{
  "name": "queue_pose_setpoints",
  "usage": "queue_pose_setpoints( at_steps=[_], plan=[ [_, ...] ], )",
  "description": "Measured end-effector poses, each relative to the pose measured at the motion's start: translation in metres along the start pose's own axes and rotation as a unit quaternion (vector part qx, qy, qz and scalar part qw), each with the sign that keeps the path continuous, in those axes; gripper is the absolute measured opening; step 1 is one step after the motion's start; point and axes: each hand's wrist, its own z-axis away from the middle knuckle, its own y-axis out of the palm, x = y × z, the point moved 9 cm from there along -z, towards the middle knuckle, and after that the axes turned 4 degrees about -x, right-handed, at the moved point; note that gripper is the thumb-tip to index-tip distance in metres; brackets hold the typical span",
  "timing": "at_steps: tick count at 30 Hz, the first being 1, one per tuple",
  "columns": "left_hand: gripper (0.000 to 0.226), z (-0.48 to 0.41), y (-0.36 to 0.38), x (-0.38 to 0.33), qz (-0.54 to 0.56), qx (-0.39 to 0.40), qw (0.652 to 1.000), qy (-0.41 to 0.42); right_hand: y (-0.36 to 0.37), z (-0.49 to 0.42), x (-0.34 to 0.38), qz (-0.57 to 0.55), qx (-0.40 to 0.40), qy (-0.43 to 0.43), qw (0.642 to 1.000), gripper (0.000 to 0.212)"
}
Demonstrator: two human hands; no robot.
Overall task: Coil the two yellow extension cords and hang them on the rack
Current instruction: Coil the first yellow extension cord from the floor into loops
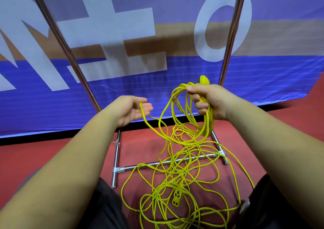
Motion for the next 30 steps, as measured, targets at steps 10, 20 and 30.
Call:
queue_pose_setpoints(
  at_steps=[10, 20, 30],
  plan=[
    [0.031, 0.011, -0.005, 0.024, 0.025, 0.013, 0.986, -0.163, 0.004, 0.000, -0.028, 0.091, 0.003, 0.049, 0.995, 0.014],
    [0.033, 0.014, 0.004, -0.012, -0.211, -0.030, 0.975, 0.055, 0.016, 0.002, -0.017, 0.167, 0.011, -0.022, 0.986, 0.043],
    [0.031, 0.024, 0.005, -0.028, -0.351, 0.005, 0.926, 0.136, 0.005, -0.009, -0.016, 0.118, -0.027, -0.038, 0.992, 0.041]
  ],
)
